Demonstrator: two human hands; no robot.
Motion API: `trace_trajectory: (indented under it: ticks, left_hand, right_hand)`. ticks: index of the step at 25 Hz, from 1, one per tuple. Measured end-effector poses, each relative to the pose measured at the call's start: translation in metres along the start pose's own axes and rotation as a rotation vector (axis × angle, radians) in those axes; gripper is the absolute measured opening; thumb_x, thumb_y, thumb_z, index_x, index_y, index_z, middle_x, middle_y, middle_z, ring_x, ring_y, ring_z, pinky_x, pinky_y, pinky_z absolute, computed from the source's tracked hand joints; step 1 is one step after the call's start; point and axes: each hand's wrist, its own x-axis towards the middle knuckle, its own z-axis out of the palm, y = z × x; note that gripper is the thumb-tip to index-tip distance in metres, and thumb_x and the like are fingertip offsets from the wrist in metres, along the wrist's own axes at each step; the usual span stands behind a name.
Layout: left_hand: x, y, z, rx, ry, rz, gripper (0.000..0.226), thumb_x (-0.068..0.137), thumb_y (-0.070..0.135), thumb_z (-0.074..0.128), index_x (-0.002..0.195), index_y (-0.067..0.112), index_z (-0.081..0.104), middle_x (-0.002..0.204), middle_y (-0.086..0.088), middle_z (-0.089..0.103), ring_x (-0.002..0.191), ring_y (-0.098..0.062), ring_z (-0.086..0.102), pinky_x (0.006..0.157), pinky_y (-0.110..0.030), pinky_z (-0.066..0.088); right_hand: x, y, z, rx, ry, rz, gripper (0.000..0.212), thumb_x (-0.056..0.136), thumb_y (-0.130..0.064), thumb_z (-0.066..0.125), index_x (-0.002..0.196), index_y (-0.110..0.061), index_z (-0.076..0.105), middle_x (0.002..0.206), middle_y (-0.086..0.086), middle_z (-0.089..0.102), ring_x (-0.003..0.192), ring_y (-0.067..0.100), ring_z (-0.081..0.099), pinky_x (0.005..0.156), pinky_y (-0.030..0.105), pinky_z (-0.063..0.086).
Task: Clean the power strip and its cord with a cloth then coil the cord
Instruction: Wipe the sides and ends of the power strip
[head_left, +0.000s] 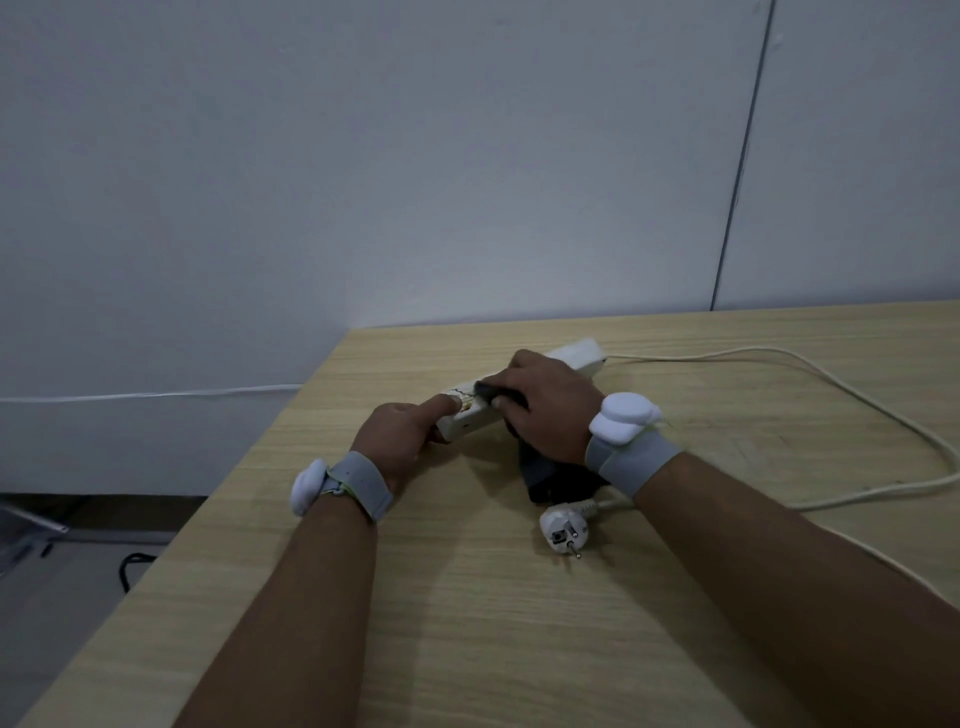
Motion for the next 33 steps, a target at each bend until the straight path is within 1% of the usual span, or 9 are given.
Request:
trace_trajectory:
  ticks: [3, 6, 10, 15, 19, 21, 26, 28, 33]
  left_hand:
    - [-0.001, 0.001, 0.001, 0.001, 0.017, 0.0, 0.05, 0.046, 0.062, 0.072, 0.06, 0.014, 0.076, 0.068, -0.012, 0.066, 0.063, -0.024, 0.055, 0.064, -0.033, 0.042]
    - [-0.001, 0.001, 0.002, 0.015, 0.019, 0.006, 0.052, 0.042, 0.065, 0.071, 0.056, 0.015, 0.074, 0.06, -0.007, 0.062, 0.056, -0.022, 0.052, 0.06, -0.029, 0.041]
    - [0.0, 0.0, 0.003, 0.023, -0.014, 0.033, 0.053, 0.044, 0.064, 0.072, 0.057, 0.012, 0.072, 0.063, -0.01, 0.063, 0.059, -0.023, 0.053, 0.066, -0.033, 0.044]
    - [0.0, 0.001, 0.003, 0.048, 0.003, 0.035, 0.056, 0.042, 0.066, 0.071, 0.058, 0.012, 0.074, 0.065, -0.01, 0.064, 0.06, -0.023, 0.053, 0.065, -0.032, 0.042]
    - [0.0, 0.001, 0.002, 0.102, 0.028, 0.034, 0.041, 0.048, 0.062, 0.07, 0.049, 0.021, 0.071, 0.053, 0.002, 0.061, 0.057, -0.02, 0.052, 0.058, -0.03, 0.04]
    - [0.001, 0.001, 0.002, 0.113, 0.031, 0.036, 0.039, 0.049, 0.062, 0.071, 0.049, 0.023, 0.071, 0.05, 0.004, 0.058, 0.056, -0.02, 0.051, 0.058, -0.029, 0.039]
    - [0.001, 0.001, 0.003, 0.114, 0.017, 0.059, 0.05, 0.04, 0.07, 0.069, 0.055, 0.022, 0.074, 0.055, 0.003, 0.064, 0.058, -0.02, 0.056, 0.061, -0.028, 0.041]
    - [0.001, 0.002, 0.003, 0.113, 0.009, 0.059, 0.05, 0.04, 0.07, 0.069, 0.056, 0.023, 0.075, 0.059, 0.0, 0.068, 0.06, -0.021, 0.059, 0.061, -0.029, 0.043]
    - [-0.002, 0.002, 0.004, 0.102, 0.036, 0.058, 0.047, 0.044, 0.065, 0.07, 0.055, 0.02, 0.074, 0.062, -0.003, 0.068, 0.061, -0.023, 0.059, 0.062, -0.03, 0.043]
  right_hand:
    - [0.001, 0.003, -0.006, 0.015, -0.002, 0.005, 0.033, 0.091, -0.027, 0.055, 0.122, -0.023, 0.065, 0.1, 0.008, 0.058, 0.097, 0.029, 0.055, 0.084, 0.035, 0.044]
    - [0.0, 0.032, -0.011, -0.032, 0.101, 0.201, 0.03, 0.087, -0.03, 0.059, 0.114, -0.024, 0.068, 0.108, 0.006, 0.066, 0.105, 0.028, 0.058, 0.092, 0.032, 0.043]
    - [-0.002, 0.061, -0.019, -0.023, 0.215, 0.447, 0.025, 0.082, -0.033, 0.062, 0.105, -0.026, 0.07, 0.108, 0.002, 0.069, 0.106, 0.026, 0.06, 0.09, 0.029, 0.044]
    - [-0.001, 0.031, -0.01, -0.01, 0.144, 0.236, 0.027, 0.087, -0.025, 0.059, 0.112, -0.021, 0.07, 0.102, 0.009, 0.061, 0.099, 0.03, 0.057, 0.083, 0.03, 0.039]
    - [-0.002, -0.004, -0.004, 0.076, 0.009, -0.017, 0.029, 0.088, -0.025, 0.06, 0.115, -0.021, 0.069, 0.097, 0.008, 0.06, 0.094, 0.029, 0.057, 0.082, 0.038, 0.046]
    - [-0.001, 0.0, -0.006, 0.075, 0.017, -0.001, 0.028, 0.087, -0.026, 0.061, 0.114, -0.024, 0.07, 0.097, 0.008, 0.063, 0.095, 0.029, 0.058, 0.084, 0.038, 0.046]
    - [-0.001, 0.049, -0.019, -0.116, 0.125, 0.314, 0.027, 0.085, -0.028, 0.058, 0.109, -0.025, 0.071, 0.108, 0.009, 0.067, 0.104, 0.031, 0.059, 0.088, 0.031, 0.043]
    - [-0.001, 0.054, -0.02, -0.11, 0.141, 0.367, 0.027, 0.086, -0.027, 0.057, 0.109, -0.024, 0.071, 0.108, 0.01, 0.065, 0.104, 0.032, 0.058, 0.087, 0.031, 0.043]
    - [-0.001, 0.005, -0.004, 0.018, 0.074, 0.09, 0.028, 0.088, -0.025, 0.057, 0.113, -0.022, 0.069, 0.099, 0.008, 0.057, 0.096, 0.03, 0.056, 0.082, 0.037, 0.045]
